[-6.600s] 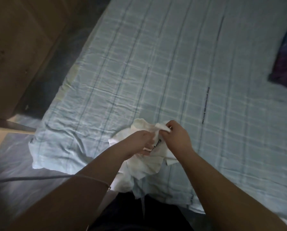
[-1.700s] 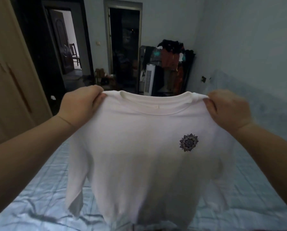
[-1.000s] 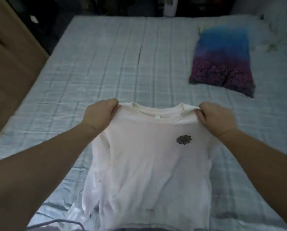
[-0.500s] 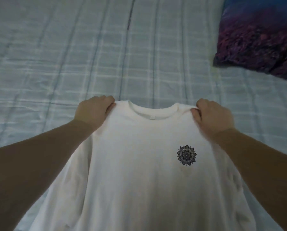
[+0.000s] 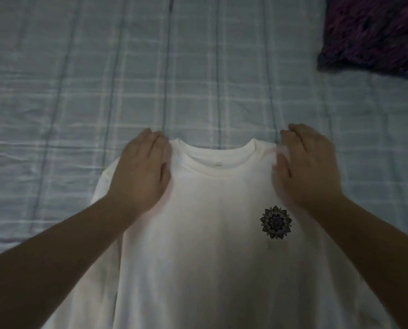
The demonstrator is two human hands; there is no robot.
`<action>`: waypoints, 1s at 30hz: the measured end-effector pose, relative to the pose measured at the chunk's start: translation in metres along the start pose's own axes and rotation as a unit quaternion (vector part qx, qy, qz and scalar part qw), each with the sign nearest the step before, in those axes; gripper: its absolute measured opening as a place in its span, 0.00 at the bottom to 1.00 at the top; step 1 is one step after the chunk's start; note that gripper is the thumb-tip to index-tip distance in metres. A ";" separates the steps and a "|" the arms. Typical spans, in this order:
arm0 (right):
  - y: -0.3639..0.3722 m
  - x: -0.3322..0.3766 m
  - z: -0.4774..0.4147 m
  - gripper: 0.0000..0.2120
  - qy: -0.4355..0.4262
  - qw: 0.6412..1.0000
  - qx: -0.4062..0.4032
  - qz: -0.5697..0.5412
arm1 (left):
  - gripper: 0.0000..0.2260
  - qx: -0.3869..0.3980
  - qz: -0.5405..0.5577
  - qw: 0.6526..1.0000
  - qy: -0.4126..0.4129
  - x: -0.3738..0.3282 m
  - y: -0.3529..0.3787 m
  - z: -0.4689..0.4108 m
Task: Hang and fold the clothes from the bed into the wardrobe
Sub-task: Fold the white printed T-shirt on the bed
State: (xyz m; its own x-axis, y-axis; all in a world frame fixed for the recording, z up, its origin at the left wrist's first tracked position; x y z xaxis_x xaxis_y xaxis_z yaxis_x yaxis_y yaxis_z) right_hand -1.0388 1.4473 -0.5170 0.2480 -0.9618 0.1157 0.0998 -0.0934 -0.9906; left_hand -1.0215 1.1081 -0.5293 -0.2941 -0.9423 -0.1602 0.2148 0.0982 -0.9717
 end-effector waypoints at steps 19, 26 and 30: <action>0.054 0.031 0.023 0.35 0.059 0.983 0.169 0.033 | 0.33 0.137 -0.003 0.985 -0.104 -0.040 0.049 0.016; 0.026 0.084 0.056 0.31 0.019 0.991 0.132 -0.002 | 0.29 0.078 0.106 0.986 -0.101 -0.040 0.016 0.100; 0.027 0.166 0.098 0.29 -0.081 0.985 0.146 -0.032 | 0.25 0.046 0.161 0.978 -0.124 -0.022 0.023 0.197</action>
State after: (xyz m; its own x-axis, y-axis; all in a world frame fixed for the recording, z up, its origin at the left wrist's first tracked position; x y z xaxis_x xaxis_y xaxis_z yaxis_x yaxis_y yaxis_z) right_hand -0.9000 1.3102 -0.5175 0.3813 -0.9001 0.2107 0.3869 -0.0517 -0.9207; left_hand -0.8267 1.0679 -0.5142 0.0350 -0.9172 -0.3968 0.3447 0.3838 -0.8567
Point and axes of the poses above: each hand's wrist, its own z-axis away from the middle knuckle, its own y-axis out of the palm, x = y × z, the point moved 2 cm from there along -z, towards the middle knuckle, and after that the axes turned 14 degrees about x, right-handed, at the moved point
